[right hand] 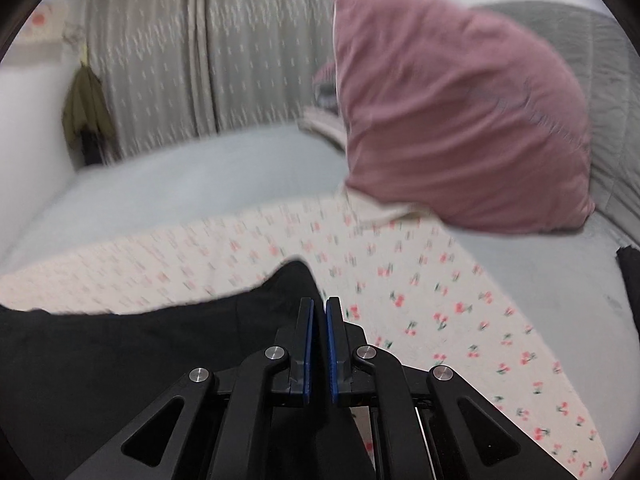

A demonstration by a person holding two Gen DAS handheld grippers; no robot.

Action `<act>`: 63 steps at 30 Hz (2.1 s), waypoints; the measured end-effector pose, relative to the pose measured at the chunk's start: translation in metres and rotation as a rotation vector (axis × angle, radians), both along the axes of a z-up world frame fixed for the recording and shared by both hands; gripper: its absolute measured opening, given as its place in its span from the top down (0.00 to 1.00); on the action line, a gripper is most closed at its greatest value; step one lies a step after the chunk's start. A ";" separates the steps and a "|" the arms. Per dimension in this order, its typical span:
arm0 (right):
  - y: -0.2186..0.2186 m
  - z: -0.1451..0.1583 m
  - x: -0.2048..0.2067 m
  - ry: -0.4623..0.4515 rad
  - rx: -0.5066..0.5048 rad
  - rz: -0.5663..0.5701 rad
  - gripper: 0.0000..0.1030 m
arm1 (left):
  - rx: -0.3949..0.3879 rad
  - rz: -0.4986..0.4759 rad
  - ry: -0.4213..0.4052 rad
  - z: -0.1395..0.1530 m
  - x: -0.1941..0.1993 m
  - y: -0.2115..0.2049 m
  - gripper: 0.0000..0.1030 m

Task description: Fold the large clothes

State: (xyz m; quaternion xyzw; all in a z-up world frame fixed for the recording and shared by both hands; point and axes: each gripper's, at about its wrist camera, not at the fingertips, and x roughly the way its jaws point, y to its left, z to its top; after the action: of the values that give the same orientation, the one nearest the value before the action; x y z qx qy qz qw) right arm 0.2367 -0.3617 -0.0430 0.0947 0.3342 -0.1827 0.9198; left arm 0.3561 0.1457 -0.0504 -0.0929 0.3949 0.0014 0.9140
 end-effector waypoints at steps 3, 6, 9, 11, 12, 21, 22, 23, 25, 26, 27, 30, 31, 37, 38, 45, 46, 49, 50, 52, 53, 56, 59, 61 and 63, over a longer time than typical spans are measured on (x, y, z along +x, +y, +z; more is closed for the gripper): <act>-0.017 -0.013 0.010 0.060 0.051 -0.035 0.94 | -0.061 0.028 0.124 -0.020 0.017 0.013 0.80; -0.017 -0.005 0.001 0.050 0.046 -0.075 0.93 | -0.010 0.066 0.067 0.003 0.009 0.014 0.71; -0.001 0.009 -0.003 0.014 0.146 0.009 0.91 | -0.053 -0.054 -0.001 0.026 -0.006 -0.004 0.41; 0.029 0.015 0.004 0.002 0.233 0.114 0.78 | -0.113 -0.145 -0.019 0.031 -0.013 -0.024 0.39; 0.050 0.014 0.010 0.010 0.268 0.178 0.74 | -0.135 -0.183 -0.015 0.031 -0.015 -0.035 0.37; 0.049 -0.036 0.032 0.167 0.325 0.184 0.54 | 0.111 -0.051 0.185 -0.021 0.007 -0.004 0.36; 0.029 -0.040 0.028 0.179 0.312 0.136 0.57 | 0.198 0.028 0.217 -0.022 0.006 0.014 0.35; 0.007 -0.043 0.022 0.201 0.298 0.080 0.57 | 0.218 0.062 0.227 -0.023 0.003 0.025 0.35; -0.032 -0.043 0.001 0.262 0.221 -0.100 0.57 | 0.169 0.092 0.225 -0.017 -0.009 0.042 0.35; -0.042 -0.041 -0.009 0.259 0.228 -0.139 0.57 | 0.162 0.106 0.215 -0.013 -0.018 0.044 0.35; -0.051 -0.035 -0.025 0.231 0.268 -0.149 0.57 | 0.170 0.108 0.197 -0.007 -0.028 0.039 0.35; -0.039 -0.014 -0.058 0.162 0.272 -0.088 0.55 | 0.181 0.054 0.107 0.021 -0.062 0.010 0.35; -0.025 -0.003 -0.069 0.140 0.255 -0.050 0.54 | 0.174 0.033 0.081 0.029 -0.077 0.000 0.34; 0.078 0.027 -0.117 0.082 0.204 0.186 0.33 | 0.047 -0.127 -0.014 0.056 -0.168 -0.066 0.18; 0.097 0.026 -0.124 0.100 0.185 0.233 0.33 | 0.037 -0.144 -0.007 0.053 -0.178 -0.074 0.18; 0.140 -0.010 -0.165 0.202 0.179 0.308 0.32 | -0.070 -0.160 0.082 0.005 -0.222 -0.069 0.18; 0.134 -0.017 -0.172 0.191 0.199 0.298 0.32 | -0.050 -0.168 0.072 0.005 -0.226 -0.066 0.18; 0.118 -0.018 -0.186 0.189 0.151 0.255 0.32 | 0.128 -0.059 0.044 0.020 -0.239 -0.057 0.18; 0.115 -0.014 -0.190 0.203 0.113 0.231 0.32 | 0.156 -0.002 0.036 0.024 -0.242 -0.047 0.18; 0.104 -0.006 -0.203 0.213 0.004 0.121 0.31 | 0.111 0.098 0.054 0.029 -0.250 -0.020 0.18; 0.098 -0.001 -0.210 0.212 -0.032 0.066 0.31 | 0.063 0.115 0.059 0.031 -0.254 -0.010 0.18; 0.090 0.016 -0.231 0.148 0.024 0.060 0.27 | -0.131 0.153 0.074 0.042 -0.274 0.017 0.17; 0.093 0.026 -0.243 0.105 0.055 0.084 0.23 | -0.293 0.171 0.108 0.044 -0.288 0.031 0.11; 0.105 0.031 -0.247 0.095 0.020 0.105 0.22 | -0.379 0.184 0.130 0.041 -0.294 0.035 0.09; 0.120 0.034 -0.249 0.093 -0.021 0.128 0.22 | -0.413 0.197 0.146 0.036 -0.299 0.035 0.08</act>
State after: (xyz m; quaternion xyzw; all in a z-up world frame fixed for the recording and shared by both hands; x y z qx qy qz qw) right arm -0.0128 -0.2420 -0.0091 0.0547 0.3801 -0.1314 0.9139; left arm 0.0576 0.1806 -0.0149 -0.3155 0.4407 0.0162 0.8402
